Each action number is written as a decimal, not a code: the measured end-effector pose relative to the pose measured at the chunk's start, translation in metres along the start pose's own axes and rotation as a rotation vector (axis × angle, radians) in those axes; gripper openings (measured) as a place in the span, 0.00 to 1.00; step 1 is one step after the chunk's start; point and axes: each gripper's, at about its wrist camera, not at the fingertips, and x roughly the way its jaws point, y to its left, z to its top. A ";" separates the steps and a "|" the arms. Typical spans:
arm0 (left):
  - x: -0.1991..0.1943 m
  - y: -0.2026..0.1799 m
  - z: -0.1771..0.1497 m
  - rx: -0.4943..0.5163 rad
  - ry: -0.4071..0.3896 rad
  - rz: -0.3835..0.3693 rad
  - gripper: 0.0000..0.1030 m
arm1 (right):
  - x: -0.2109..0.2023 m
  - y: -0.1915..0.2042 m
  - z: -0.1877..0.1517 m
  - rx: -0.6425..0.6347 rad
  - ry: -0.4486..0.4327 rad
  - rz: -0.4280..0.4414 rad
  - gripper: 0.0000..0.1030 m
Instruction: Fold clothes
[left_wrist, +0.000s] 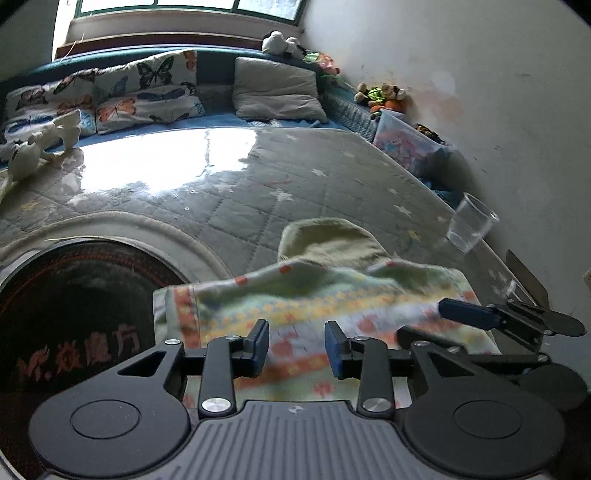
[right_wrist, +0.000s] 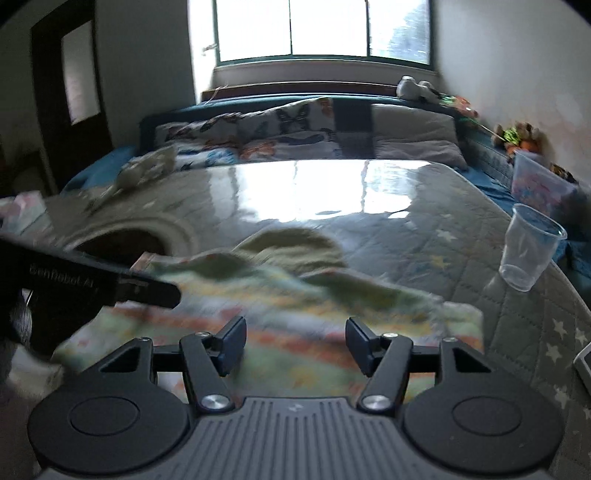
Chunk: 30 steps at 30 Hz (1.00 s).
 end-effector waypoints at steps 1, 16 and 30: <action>-0.004 -0.002 -0.004 0.008 -0.003 0.000 0.38 | -0.003 0.005 -0.004 -0.013 0.003 0.003 0.63; -0.030 -0.008 -0.057 0.070 -0.024 0.047 0.47 | -0.028 0.039 -0.046 -0.057 -0.022 -0.045 0.66; -0.065 0.001 -0.086 0.090 -0.075 0.086 0.93 | -0.046 0.046 -0.065 -0.003 -0.016 -0.084 0.96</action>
